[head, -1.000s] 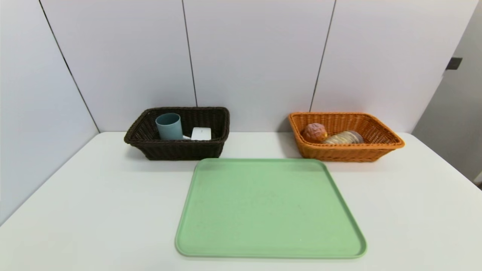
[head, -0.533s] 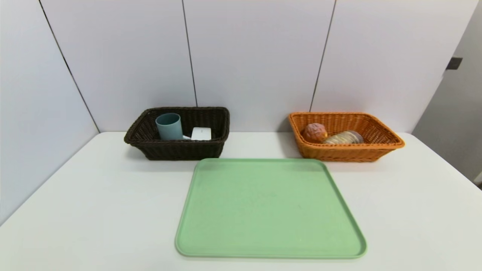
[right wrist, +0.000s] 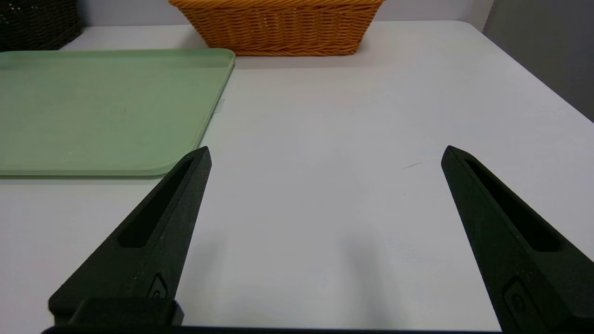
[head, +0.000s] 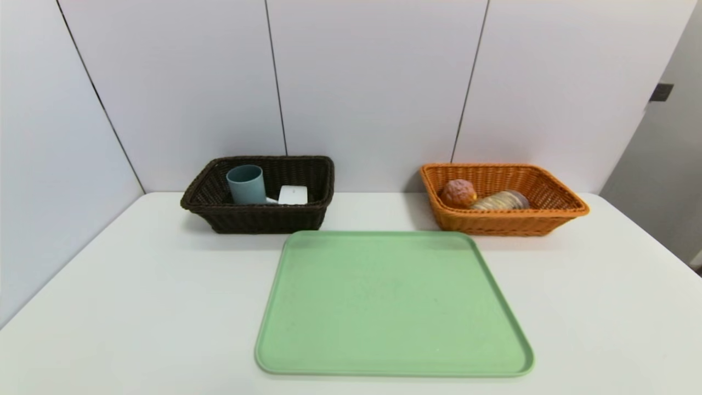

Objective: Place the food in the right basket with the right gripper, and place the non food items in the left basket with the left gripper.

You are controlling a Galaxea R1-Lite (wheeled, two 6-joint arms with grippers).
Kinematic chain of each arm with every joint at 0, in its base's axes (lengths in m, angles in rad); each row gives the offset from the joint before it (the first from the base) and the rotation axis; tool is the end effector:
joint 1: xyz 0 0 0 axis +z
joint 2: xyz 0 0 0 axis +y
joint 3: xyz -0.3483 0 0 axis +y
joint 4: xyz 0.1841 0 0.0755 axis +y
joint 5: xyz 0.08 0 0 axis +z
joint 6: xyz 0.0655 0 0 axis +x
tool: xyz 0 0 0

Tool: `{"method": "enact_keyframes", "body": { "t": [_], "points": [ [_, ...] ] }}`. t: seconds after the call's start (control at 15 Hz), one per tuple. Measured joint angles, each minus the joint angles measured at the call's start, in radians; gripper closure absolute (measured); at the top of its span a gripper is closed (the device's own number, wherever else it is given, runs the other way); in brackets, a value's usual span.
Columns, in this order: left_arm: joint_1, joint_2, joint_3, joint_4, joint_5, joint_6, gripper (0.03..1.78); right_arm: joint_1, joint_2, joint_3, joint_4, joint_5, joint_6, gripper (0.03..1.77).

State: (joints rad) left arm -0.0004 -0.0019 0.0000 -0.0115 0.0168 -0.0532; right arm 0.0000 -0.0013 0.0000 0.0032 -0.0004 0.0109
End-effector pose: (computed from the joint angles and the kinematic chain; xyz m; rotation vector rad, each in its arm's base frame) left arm -0.0189 0.0011 0.0771 -0.0533 -0.0138 0.0160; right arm -0.0188 0.0000 0.0750 0.0109 0.0019 -0.0004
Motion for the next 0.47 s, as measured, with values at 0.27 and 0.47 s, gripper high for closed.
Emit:
{"method": "enact_keyframes", "body": {
  "t": [0.27,0.47],
  "points": [
    [0.000,0.000,0.000,0.000,0.001,-0.001,0.12,0.000,0.000,0.000,0.000,-0.001,0.000,0.09],
    [0.000,0.000,0.000,0.000,0.001,-0.002,0.12,0.000,0.000,0.000,0.000,0.000,-0.002,0.09]
  ]
}}
